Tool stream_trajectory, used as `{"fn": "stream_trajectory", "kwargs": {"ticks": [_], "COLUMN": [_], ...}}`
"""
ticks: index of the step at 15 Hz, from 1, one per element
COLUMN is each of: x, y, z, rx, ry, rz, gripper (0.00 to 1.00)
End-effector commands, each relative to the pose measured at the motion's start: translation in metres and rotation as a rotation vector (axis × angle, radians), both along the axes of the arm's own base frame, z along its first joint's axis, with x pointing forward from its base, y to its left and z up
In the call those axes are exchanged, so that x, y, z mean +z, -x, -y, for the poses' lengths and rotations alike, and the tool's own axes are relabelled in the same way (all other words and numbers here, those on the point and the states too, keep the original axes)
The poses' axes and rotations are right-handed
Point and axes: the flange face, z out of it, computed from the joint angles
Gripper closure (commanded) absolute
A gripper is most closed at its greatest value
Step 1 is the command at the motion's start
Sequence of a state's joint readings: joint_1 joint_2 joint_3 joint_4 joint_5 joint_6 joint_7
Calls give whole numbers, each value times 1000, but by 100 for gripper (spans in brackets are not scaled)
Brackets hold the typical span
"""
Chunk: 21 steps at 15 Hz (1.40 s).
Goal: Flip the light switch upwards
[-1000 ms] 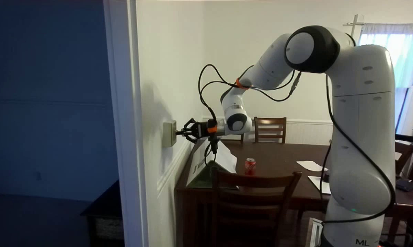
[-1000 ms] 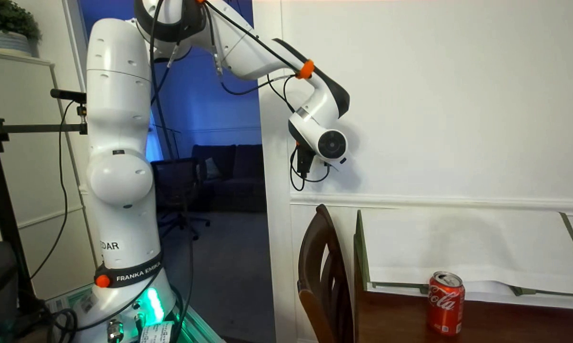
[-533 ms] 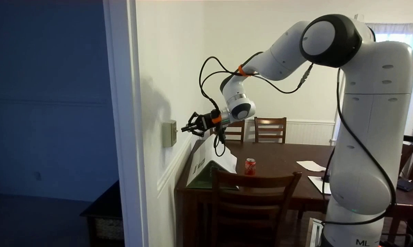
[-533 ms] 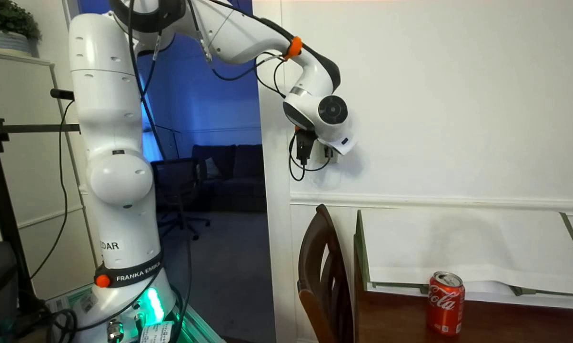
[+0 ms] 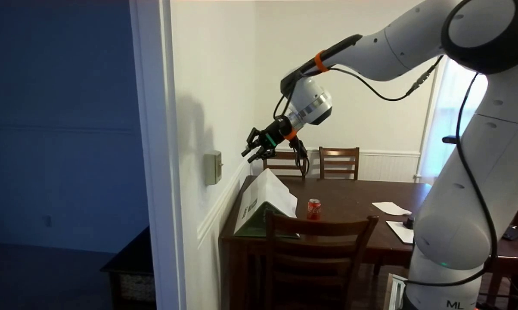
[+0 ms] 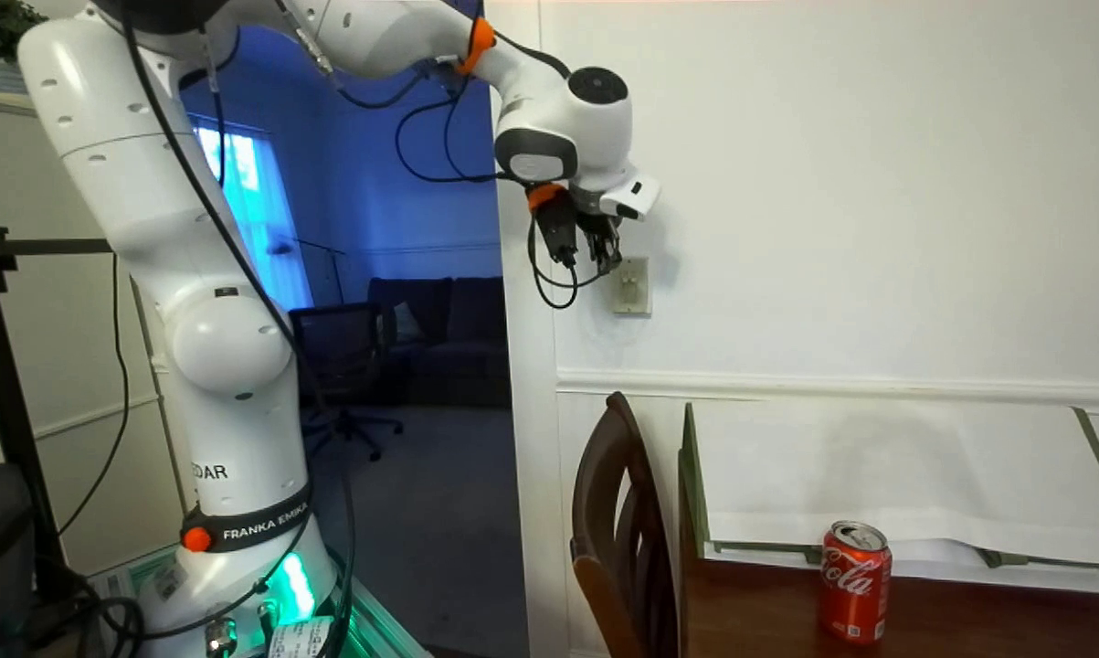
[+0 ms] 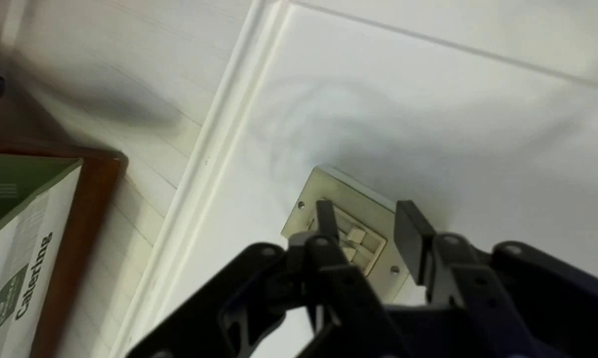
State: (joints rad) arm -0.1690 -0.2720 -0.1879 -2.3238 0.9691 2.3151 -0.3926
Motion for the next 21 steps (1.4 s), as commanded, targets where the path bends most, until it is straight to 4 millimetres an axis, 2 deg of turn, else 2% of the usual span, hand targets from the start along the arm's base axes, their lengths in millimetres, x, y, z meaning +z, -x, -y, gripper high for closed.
{"fn": "stream_trajectory", "kwargs": {"ticks": [1, 6, 9, 10, 13, 21], "x": [38, 92, 120, 111, 123, 120], "y": [45, 82, 102, 82, 97, 98], "z": [-30, -64, -68, -63, -65, -66], "rx": [84, 202, 199, 225, 216, 214], "ry": [198, 476, 634, 560, 612, 616], "rz": [22, 107, 162, 128, 157, 157], "gripper": [32, 0, 0, 0, 0, 0]}}
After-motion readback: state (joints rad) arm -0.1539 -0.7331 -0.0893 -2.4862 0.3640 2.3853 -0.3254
